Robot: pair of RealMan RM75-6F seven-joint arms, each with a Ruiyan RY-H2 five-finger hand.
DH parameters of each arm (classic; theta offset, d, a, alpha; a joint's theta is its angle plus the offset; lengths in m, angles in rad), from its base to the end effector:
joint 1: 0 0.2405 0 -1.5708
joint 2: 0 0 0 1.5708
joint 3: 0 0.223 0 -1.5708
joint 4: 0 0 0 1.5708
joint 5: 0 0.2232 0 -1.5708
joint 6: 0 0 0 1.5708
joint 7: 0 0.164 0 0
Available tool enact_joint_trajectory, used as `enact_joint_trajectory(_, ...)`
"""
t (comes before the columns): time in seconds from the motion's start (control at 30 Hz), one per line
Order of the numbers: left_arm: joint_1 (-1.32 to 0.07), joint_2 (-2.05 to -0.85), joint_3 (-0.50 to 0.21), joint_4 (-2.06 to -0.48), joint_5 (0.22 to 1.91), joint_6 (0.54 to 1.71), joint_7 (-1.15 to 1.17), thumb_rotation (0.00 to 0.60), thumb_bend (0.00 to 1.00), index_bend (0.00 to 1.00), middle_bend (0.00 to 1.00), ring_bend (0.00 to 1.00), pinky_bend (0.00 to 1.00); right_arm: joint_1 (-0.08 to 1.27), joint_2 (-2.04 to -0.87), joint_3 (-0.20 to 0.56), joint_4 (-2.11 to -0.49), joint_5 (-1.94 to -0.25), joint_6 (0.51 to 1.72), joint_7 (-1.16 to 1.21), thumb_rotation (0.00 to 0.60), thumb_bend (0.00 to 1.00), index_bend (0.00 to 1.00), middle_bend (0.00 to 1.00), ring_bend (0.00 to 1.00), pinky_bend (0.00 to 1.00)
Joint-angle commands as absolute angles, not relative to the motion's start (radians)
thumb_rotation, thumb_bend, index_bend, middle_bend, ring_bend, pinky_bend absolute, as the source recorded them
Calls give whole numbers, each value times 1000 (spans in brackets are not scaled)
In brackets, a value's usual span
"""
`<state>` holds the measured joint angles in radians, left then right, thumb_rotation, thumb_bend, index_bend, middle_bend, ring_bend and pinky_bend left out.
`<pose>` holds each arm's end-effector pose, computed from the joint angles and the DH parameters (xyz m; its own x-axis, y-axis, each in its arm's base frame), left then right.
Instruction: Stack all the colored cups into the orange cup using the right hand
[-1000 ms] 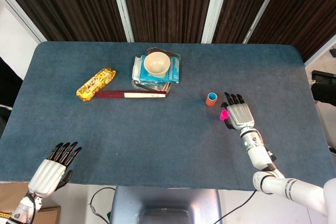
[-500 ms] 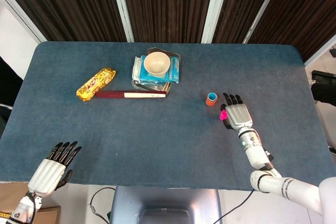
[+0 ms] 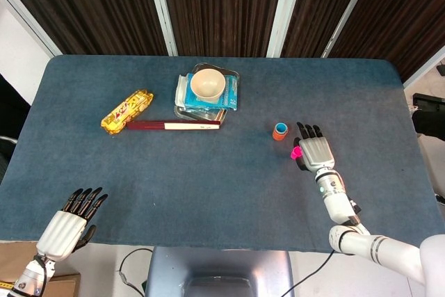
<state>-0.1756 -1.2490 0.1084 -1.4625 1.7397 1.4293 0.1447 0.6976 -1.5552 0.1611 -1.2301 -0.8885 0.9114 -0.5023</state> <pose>-0.2668 0.1817 0.0607 0.5826 0.1161 0.8044 0.7810 -0.3539 -0.5145 -0.2235 -0.3750 -0.0111 0.6023 -0.2887 0.7442 -0.7933 -0.1123 0.5984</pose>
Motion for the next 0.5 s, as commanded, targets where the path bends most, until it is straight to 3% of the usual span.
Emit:
enact_joint_trajectory(0.03,-176,-1249,108,-1463,1739,1430,144,600,482,0,4,38,101,698,-1557,162,-1229,-885,913,-506,600,521,545,0,0,0)
enact_joint_trajectory(0.27,-175,-1247,108,-1462,1740,1433,141,600,483,0,5,38,101,695,-1548,179,-1249,-889,931,-489,600,520,569,0,0,0)
enact_joint_trajectory(0.5,-175,-1249,106,-1462,1737,1430,144,600,482,0,5,38,100,709,-1496,273,-1330,-890,982,-424,600,521,573,0,0,0)
